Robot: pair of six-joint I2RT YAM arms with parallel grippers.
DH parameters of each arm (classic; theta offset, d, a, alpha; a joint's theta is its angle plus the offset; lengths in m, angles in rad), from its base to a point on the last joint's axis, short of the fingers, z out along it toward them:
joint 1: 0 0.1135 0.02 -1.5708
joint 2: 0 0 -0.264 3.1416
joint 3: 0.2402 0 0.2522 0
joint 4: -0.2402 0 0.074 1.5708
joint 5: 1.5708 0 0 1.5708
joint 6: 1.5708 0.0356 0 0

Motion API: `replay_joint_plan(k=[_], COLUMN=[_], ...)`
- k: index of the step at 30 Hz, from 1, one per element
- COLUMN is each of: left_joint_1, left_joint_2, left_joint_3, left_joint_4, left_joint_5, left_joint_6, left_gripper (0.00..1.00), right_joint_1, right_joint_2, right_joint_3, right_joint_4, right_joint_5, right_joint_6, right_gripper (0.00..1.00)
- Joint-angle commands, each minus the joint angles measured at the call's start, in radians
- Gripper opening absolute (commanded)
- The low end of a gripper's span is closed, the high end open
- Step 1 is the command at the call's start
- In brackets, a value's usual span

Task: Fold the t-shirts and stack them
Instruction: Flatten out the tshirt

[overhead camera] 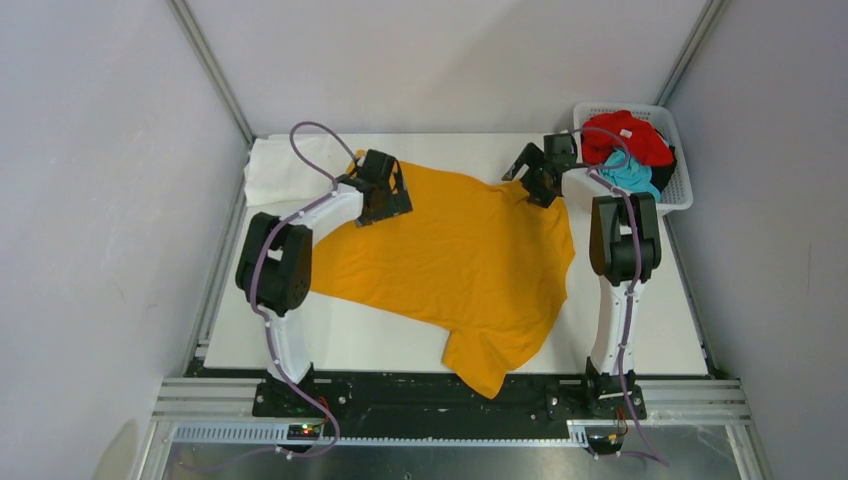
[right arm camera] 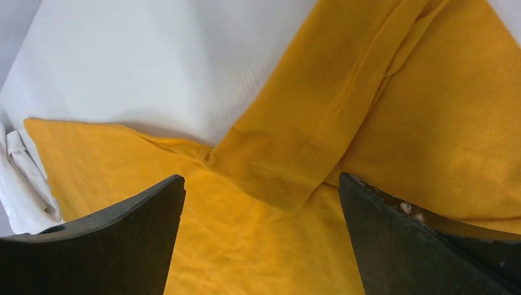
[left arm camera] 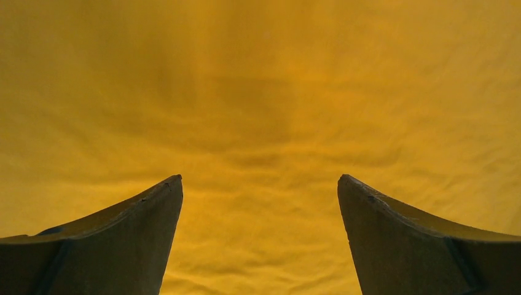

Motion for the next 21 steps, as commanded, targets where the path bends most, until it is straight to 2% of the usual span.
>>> replay_joint_plan(k=[1, 12, 21], left_joint_1=[-0.01, -0.018, -0.019], left_joint_2=[-0.048, -0.03, -0.04], left_joint_3=[-0.054, -0.163, -0.234], left_joint_4=[0.029, 0.044, 0.048], left_joint_5=[0.039, 0.052, 0.034], left_joint_6=[-0.033, -0.039, -0.022], left_gripper=[1.0, 1.0, 1.0], right_joint_1=[0.0, 0.0, 0.017], right_joint_2=[0.028, 0.126, 0.17], right_joint_3=[0.051, 0.145, 0.192], right_joint_4=[0.032, 0.057, 0.324], right_joint_5=[0.001, 0.009, 0.112], right_joint_6=[0.062, 0.128, 0.275], right_gripper=[0.99, 0.99, 1.0])
